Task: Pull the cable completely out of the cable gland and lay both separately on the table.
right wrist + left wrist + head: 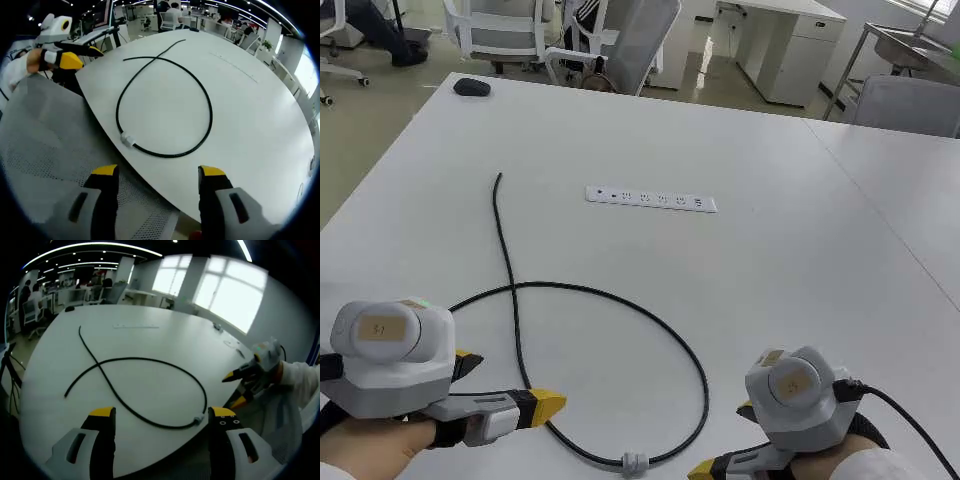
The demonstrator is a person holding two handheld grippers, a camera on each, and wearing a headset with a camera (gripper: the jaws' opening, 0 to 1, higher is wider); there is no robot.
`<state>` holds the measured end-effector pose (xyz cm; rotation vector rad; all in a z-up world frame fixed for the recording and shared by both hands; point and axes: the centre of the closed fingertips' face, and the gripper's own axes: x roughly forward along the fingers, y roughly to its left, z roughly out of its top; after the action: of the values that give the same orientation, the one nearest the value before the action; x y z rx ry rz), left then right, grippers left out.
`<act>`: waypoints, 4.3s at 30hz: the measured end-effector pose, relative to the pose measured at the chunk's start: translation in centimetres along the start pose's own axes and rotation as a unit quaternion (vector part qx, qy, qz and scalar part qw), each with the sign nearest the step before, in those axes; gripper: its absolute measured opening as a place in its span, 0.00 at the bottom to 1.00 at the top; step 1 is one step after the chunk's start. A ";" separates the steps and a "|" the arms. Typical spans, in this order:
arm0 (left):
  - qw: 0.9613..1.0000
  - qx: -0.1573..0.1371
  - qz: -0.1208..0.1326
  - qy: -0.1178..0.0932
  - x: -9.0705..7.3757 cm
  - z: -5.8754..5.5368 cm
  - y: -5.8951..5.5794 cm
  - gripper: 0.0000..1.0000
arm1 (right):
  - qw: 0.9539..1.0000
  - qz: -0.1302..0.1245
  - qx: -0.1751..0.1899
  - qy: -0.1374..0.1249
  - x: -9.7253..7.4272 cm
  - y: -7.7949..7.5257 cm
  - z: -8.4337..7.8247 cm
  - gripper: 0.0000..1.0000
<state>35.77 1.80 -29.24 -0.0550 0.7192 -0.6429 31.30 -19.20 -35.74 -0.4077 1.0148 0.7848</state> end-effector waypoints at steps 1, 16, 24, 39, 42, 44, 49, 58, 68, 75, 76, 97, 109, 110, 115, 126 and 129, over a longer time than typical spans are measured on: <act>1.000 -0.002 0.000 0.000 0.1 0.0 0.2 0.75 | 1.000 0.001 0.003 0.003 0.0 0.0 -0.1 0.63; 1.000 -0.007 0.000 -0.003 0.0 0.0 0.1 0.74 | 1.000 0.000 0.003 0.005 0.1 -0.1 -0.2 0.63; 1.000 -0.011 0.005 -0.006 -0.1 0.1 0.3 0.74 | 1.000 0.000 -0.006 0.004 0.2 -0.1 -0.1 0.63; 1.000 0.002 0.008 0.002 -0.1 0.0 0.5 0.74 | 0.999 0.014 -0.032 -0.014 0.5 0.4 1.0 0.60; 1.000 0.002 0.009 0.003 -0.1 0.0 0.6 0.74 | 0.999 0.020 -0.041 -0.017 0.7 0.5 1.2 0.60; 1.000 0.003 0.009 0.003 -0.1 0.0 0.6 0.74 | 0.998 0.023 -0.050 -0.018 0.8 0.6 1.4 0.59; 1.000 0.003 0.009 0.004 -0.1 -0.1 0.6 0.74 | 0.996 0.021 -0.080 -0.032 1.0 0.6 2.3 0.51; 1.000 0.003 0.010 0.010 0.1 -0.3 0.8 0.73 | 0.988 0.058 -0.138 -0.028 2.9 1.9 2.8 0.41; 1.000 0.001 0.010 0.019 0.2 -0.7 0.9 0.72 | 0.980 0.086 -0.182 -0.009 4.3 2.9 2.5 0.36; 1.000 0.004 0.012 0.019 0.3 -0.7 1.1 0.70 | 0.975 0.120 -0.189 -0.019 5.5 3.9 2.9 0.31; 1.000 0.005 0.011 0.020 0.3 -0.7 1.0 0.70 | 0.973 0.123 -0.195 -0.015 5.7 4.0 2.6 0.29; 0.999 0.021 -0.004 0.027 0.6 -0.8 0.2 0.65 | 0.960 0.153 -0.232 -0.013 8.0 5.2 2.3 0.14; 0.999 0.038 -0.011 0.004 0.5 0.0 0.0 0.61 | 0.957 0.139 -0.255 -0.017 7.2 4.0 3.4 0.12; 0.999 0.040 -0.015 -0.003 0.5 0.3 -0.1 0.60 | 0.957 0.137 -0.256 -0.023 6.9 4.0 3.8 0.12; 0.998 0.049 -0.026 -0.026 0.3 1.1 -0.5 0.55 | 0.951 0.120 -0.277 -0.061 5.1 3.9 6.1 0.12; 0.991 0.043 -0.098 -0.084 -0.4 3.4 -3.8 0.46 | 0.933 0.091 -0.316 -0.145 -0.5 4.9 11.6 0.12; 0.985 0.043 -0.133 -0.099 -1.0 4.2 -5.2 0.44 | 0.923 0.085 -0.334 -0.171 -2.3 5.3 13.2 0.12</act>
<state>35.08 -2.52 -24.10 -0.1353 0.4949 -0.9098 34.57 -8.18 -27.05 -0.7404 0.4335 1.3115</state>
